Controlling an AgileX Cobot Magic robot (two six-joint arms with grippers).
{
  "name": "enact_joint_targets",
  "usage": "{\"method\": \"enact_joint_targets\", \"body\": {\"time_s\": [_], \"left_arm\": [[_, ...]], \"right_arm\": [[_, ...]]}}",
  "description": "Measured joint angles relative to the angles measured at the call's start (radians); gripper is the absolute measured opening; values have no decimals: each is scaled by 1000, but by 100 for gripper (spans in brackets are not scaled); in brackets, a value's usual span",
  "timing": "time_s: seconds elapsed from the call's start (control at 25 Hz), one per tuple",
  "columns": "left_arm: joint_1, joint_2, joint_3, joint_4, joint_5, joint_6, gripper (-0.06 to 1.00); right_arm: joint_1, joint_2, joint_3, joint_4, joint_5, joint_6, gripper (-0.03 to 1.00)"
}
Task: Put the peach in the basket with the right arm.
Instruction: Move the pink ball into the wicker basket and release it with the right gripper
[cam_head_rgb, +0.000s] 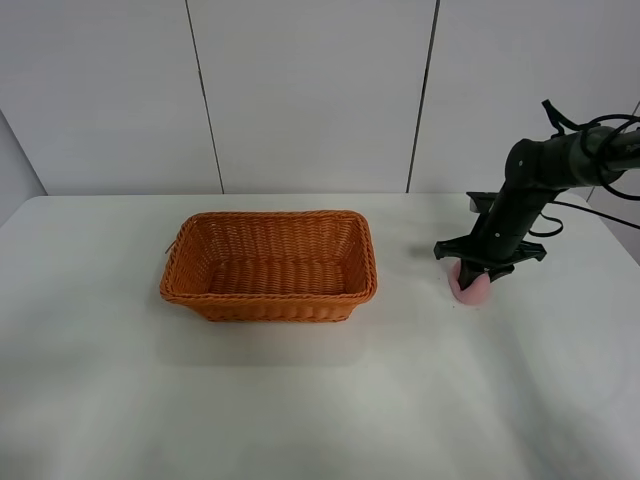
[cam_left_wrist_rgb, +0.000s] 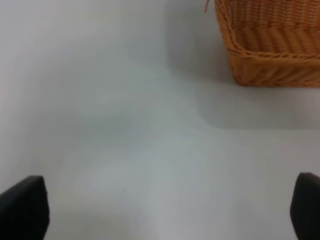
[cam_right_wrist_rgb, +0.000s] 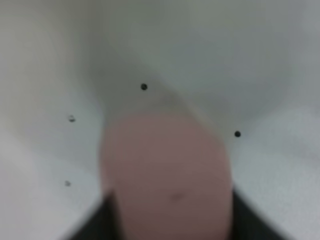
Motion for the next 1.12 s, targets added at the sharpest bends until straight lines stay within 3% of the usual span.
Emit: {"method": "enact_joint_targets", "body": {"time_s": [0.12, 0.44, 0.6, 0.8, 1.12], "left_arm": [[0, 0, 0, 0, 0, 0, 99], [0, 0, 0, 0, 0, 0, 99], [0, 0, 0, 0, 0, 0, 99], [0, 0, 0, 0, 0, 0, 99], [0, 0, 0, 0, 0, 0, 99]], "right_arm": [[0, -18, -17, 0, 17, 0, 0], [5, -94, -235, -14, 228, 0, 0], [38, -123, -392, -82, 341, 21, 0], [113, -125, -509, -144, 366, 43, 0], [280, -125, -539, -120, 370, 67, 0]]}}
